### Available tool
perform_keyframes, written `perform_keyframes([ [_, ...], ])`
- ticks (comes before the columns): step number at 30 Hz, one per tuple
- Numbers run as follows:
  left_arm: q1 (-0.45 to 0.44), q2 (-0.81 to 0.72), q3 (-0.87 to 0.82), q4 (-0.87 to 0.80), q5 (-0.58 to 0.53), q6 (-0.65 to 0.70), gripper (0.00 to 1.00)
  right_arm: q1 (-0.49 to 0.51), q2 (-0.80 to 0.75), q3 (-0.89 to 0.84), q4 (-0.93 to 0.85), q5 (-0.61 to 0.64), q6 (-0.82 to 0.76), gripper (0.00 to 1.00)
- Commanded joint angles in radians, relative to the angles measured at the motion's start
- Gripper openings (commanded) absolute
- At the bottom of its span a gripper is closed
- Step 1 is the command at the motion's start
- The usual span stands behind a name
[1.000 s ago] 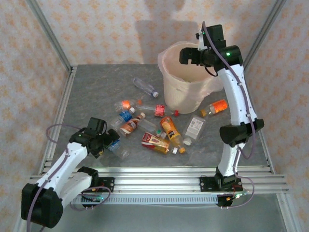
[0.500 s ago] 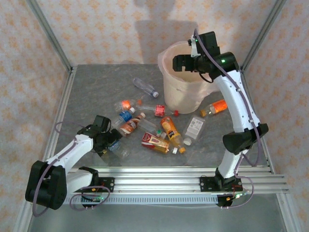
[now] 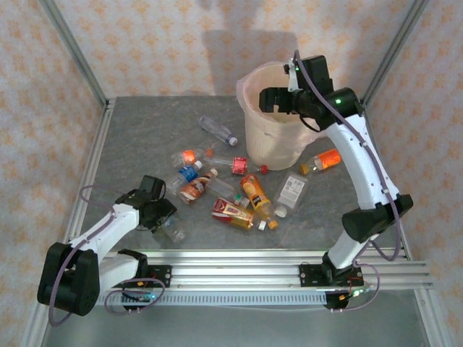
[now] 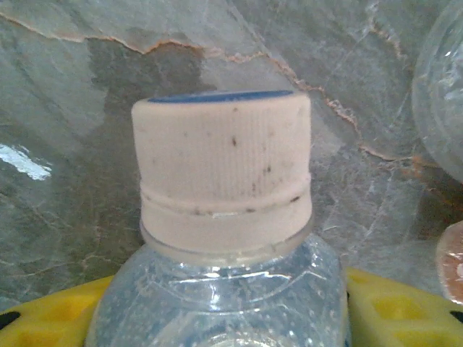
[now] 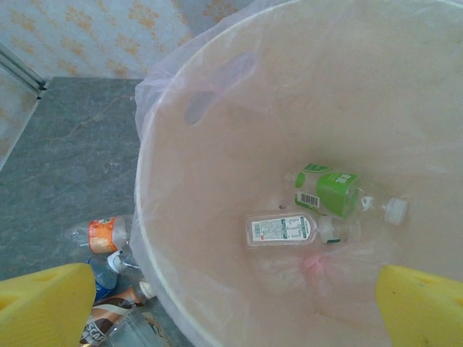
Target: Put the plastic bottles in the bin
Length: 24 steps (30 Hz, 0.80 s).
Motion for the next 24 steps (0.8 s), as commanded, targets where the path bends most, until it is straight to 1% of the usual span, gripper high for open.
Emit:
perform_keyframes([
  [1,0.003,-0.059,0.034,-0.039,-0.042,-0.003,0.55,0.006,-0.066,-0.039,0.053,-0.021,0.027,0.99],
  [6,0.003,-0.188,0.116,-0.15,-0.054,-0.002,0.54,0.007,-0.126,-0.108,0.084,-0.05,0.05,0.99],
  [9,0.003,-0.259,0.175,-0.189,-0.055,0.005,0.54,0.007,-0.164,-0.165,0.11,-0.08,0.066,0.99],
  [12,0.003,-0.292,0.237,-0.194,-0.041,0.015,0.53,0.007,-0.212,-0.232,0.15,-0.099,0.084,0.99],
  [14,0.003,-0.287,0.285,-0.186,-0.019,0.025,0.53,0.009,-0.25,-0.282,0.183,-0.118,0.099,0.99],
  [16,0.003,-0.273,0.328,-0.15,0.011,0.025,0.52,0.01,-0.288,-0.336,0.23,-0.156,0.116,0.99],
  [20,0.003,-0.229,0.405,-0.007,0.049,0.012,0.51,0.025,-0.35,-0.452,0.326,-0.247,0.144,0.99],
  [24,-0.006,-0.136,0.53,0.098,0.062,0.033,0.51,0.083,-0.367,-0.522,0.379,-0.258,0.146,0.99],
])
